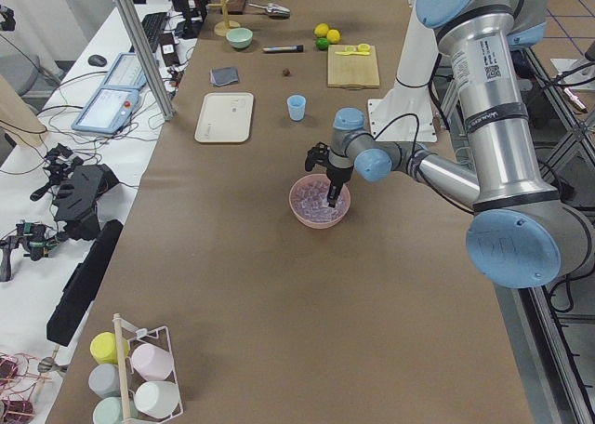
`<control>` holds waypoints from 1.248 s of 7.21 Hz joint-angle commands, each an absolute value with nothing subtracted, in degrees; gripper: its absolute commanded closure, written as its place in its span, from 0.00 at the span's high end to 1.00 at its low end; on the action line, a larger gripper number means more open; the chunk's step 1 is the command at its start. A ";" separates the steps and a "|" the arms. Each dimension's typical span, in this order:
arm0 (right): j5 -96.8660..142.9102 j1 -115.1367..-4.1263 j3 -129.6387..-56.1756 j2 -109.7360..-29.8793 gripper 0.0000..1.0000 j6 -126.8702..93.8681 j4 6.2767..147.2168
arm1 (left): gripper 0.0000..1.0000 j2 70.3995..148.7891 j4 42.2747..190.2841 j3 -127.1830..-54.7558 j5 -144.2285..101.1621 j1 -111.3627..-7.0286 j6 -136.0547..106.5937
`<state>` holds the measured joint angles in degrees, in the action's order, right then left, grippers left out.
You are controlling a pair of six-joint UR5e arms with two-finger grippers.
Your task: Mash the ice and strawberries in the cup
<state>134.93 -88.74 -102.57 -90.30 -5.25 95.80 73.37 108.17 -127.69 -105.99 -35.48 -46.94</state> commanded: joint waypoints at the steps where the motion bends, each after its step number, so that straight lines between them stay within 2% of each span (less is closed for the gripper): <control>1: 135.00 -88.77 -102.57 -90.26 1.00 -5.36 95.80 | 0.00 82.56 108.11 -127.10 -106.00 -37.88 -47.81; 2: 135.17 -88.77 -102.57 -90.26 1.00 -5.36 95.80 | 0.00 87.32 108.11 -125.44 -106.08 -38.49 -47.90; 5: 135.09 -88.68 -102.04 -90.26 1.00 -5.45 95.80 | 0.00 111.12 107.58 -114.91 -106.00 -36.66 -60.44; 9: 135.09 -88.68 -101.86 -90.26 1.00 -6.58 95.71 | 0.00 123.81 107.93 -106.11 -100.06 -29.39 -63.81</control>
<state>135.03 -88.68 -101.83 -90.26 -5.68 95.77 119.88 107.74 -109.20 -103.91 -32.54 -63.43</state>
